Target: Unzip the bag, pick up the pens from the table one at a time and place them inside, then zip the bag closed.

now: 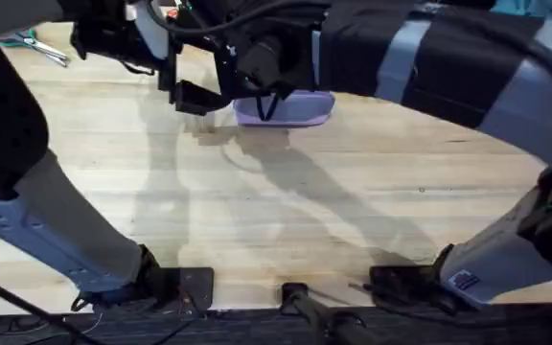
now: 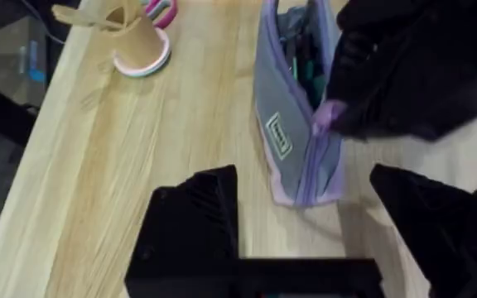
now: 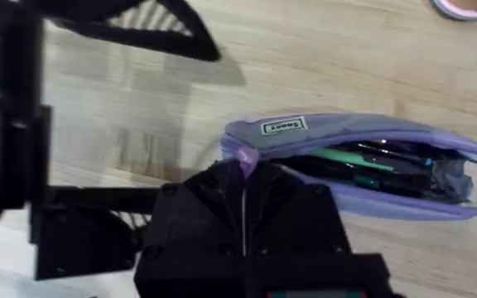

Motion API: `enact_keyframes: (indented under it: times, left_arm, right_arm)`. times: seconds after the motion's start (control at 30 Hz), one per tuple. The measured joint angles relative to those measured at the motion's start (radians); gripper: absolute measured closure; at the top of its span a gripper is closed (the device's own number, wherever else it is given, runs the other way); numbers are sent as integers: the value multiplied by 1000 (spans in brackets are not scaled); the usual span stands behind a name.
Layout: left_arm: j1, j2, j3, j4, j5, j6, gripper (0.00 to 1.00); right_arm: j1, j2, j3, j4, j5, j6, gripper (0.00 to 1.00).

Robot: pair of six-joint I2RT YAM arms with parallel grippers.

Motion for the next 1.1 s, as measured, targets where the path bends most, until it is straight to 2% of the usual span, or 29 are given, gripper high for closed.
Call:
enact_keyframes:
  times: [0.13, 0.4, 0.6, 0.9, 0.97, 1.1]
  left_arm:
    - [-31, 35, 0, 12, 47, -48, 8]
    - [-32, 210, 0, 31, 224, -81, 8]
    - [-35, 245, 0, 52, 287, -88, 8]
    - [-37, 245, 0, 57, 298, -90, 6]
    - [-37, 245, 0, 56, 293, -98, 34]
    - [-37, 245, 0, 56, 277, -121, 192]
  right_arm:
    - [0, 0, 0, 14, 0, 0, 971]
    - [-1, 0, 0, 22, 0, 0, 971]
    - [-2, 0, 0, 24, 0, 0, 971]
    - [-2, 0, 0, 27, 0, 0, 971]
    - [-2, 0, 0, 31, 0, 0, 971]
    - [-2, 0, 0, 39, 0, 0, 971]
